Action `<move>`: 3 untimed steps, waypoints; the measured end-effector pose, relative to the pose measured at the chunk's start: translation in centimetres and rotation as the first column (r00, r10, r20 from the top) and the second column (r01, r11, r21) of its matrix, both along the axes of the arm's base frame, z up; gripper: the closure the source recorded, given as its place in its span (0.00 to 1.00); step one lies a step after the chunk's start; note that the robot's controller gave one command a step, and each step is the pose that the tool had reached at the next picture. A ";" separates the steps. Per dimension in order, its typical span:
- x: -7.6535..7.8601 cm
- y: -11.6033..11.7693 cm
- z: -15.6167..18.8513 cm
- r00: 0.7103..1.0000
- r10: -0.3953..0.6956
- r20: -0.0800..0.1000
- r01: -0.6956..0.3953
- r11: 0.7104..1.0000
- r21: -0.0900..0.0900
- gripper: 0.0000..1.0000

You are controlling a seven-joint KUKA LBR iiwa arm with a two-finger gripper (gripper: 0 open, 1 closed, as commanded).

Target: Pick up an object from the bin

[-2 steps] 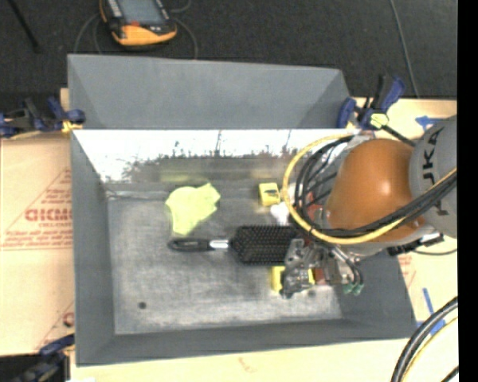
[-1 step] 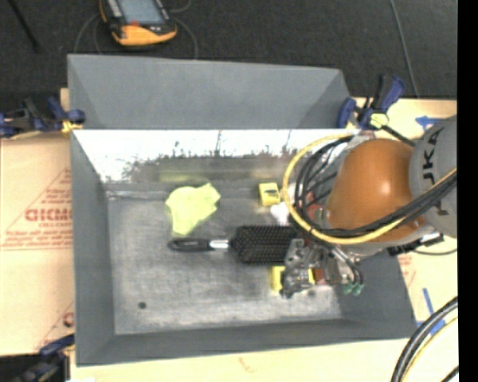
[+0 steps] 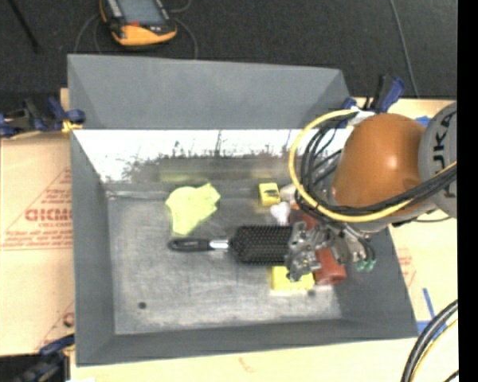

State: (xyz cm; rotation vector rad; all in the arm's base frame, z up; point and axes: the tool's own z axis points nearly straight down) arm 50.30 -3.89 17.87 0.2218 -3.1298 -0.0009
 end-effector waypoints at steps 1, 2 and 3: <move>0.7 -3.3 3.4 0.985 0.171 0.010 -0.171 0.985 -0.002 1.00; -1.4 1.1 0.7 1.000 0.029 0.007 -0.029 1.000 0.000 0.00; -1.4 1.1 0.8 1.000 0.029 0.008 -0.029 1.000 0.000 0.00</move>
Offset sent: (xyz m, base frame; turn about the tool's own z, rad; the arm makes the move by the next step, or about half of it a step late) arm -0.0147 0.0111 0.0073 -0.0293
